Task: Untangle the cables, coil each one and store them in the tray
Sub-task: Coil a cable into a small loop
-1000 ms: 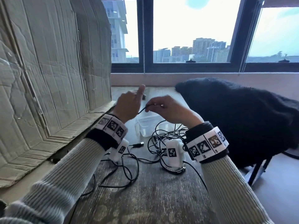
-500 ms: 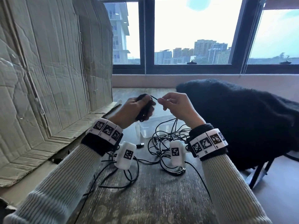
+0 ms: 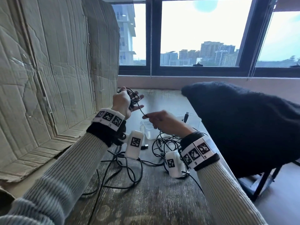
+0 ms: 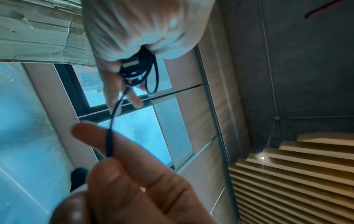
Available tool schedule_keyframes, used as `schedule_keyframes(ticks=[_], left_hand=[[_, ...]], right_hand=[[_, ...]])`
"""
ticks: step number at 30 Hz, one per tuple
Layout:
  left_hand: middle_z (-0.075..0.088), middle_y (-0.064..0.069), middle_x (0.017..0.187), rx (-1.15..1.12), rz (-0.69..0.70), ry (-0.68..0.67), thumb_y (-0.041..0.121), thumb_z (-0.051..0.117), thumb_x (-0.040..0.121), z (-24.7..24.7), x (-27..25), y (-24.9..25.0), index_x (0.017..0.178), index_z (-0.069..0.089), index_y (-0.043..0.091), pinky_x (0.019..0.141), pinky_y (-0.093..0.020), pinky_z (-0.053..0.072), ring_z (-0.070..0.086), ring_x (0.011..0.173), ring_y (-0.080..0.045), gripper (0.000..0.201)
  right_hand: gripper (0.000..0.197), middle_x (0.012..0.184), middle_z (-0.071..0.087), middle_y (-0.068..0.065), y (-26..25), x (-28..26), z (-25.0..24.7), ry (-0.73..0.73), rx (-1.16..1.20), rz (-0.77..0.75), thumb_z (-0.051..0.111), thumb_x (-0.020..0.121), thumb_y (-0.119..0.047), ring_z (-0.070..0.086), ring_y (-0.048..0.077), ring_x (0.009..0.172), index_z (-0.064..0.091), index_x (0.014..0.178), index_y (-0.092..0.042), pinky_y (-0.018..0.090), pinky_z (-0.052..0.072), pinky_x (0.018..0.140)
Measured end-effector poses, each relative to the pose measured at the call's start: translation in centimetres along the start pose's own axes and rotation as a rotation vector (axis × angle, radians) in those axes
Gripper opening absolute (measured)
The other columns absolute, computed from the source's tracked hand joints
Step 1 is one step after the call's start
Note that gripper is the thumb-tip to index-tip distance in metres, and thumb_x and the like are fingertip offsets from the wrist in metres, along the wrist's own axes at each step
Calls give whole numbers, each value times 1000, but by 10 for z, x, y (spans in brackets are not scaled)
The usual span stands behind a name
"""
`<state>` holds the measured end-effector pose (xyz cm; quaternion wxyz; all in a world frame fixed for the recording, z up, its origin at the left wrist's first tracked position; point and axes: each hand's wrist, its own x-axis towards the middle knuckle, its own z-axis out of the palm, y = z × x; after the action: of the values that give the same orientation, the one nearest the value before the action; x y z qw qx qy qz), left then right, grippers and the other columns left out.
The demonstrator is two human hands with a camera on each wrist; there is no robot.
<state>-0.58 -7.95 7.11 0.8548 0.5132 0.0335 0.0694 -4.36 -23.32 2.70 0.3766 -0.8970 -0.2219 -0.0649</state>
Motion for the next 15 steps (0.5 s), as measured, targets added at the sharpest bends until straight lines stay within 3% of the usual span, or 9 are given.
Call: schedule_keyframes(ticks=[3, 5, 7, 10, 12, 15], left_hand=[[54, -3, 70, 106, 60, 44, 33, 36, 103, 2, 2, -5, 98, 46, 13, 45, -29, 51, 53, 48, -12, 23], [50, -4, 73, 341, 253, 64, 29, 42, 101, -3, 9, -14, 100, 45, 12, 37, -21, 38, 44, 43, -10, 17], [50, -1, 76, 582, 470, -13, 28, 43, 100, -9, 10, -23, 103, 48, 14, 40, -24, 36, 42, 49, -11, 15], [53, 5, 68, 913, 647, -218, 41, 35, 100, -10, -1, -32, 94, 54, 15, 55, -25, 39, 49, 56, -9, 33], [55, 7, 63, 1075, 646, -322, 52, 23, 99, -9, -10, -33, 87, 60, 15, 57, -25, 37, 51, 55, -6, 54], [59, 2, 60, 1088, 470, -530, 53, 1, 97, -8, -26, -33, 79, 65, 10, 47, -22, 37, 46, 45, -5, 79]], right_hand=[[29, 65, 53, -9, -11, -6, 1, -136, -50, -34, 49, 99, -13, 46, -8, 42, 64, 123, -17, 6, 35, 44], [26, 65, 54, -9, -19, -10, -6, -150, -109, -77, 51, 98, -16, 46, -4, 48, 68, 117, -17, 8, 35, 47], [21, 65, 58, -10, -24, -12, -13, -96, -154, -125, 55, 95, -18, 48, 0, 52, 72, 107, -16, 12, 38, 52], [14, 66, 68, -4, -28, -16, -23, 9, -190, -205, 63, 90, -18, 52, 0, 48, 76, 90, -14, 13, 44, 53], [11, 63, 69, -5, -29, -19, -30, 78, -205, -238, 70, 85, -19, 50, 0, 44, 77, 81, -12, 9, 39, 49], [9, 55, 63, -16, -26, -21, -39, 210, -249, -234, 80, 73, -28, 53, -7, 52, 77, 70, -20, 7, 36, 53]])
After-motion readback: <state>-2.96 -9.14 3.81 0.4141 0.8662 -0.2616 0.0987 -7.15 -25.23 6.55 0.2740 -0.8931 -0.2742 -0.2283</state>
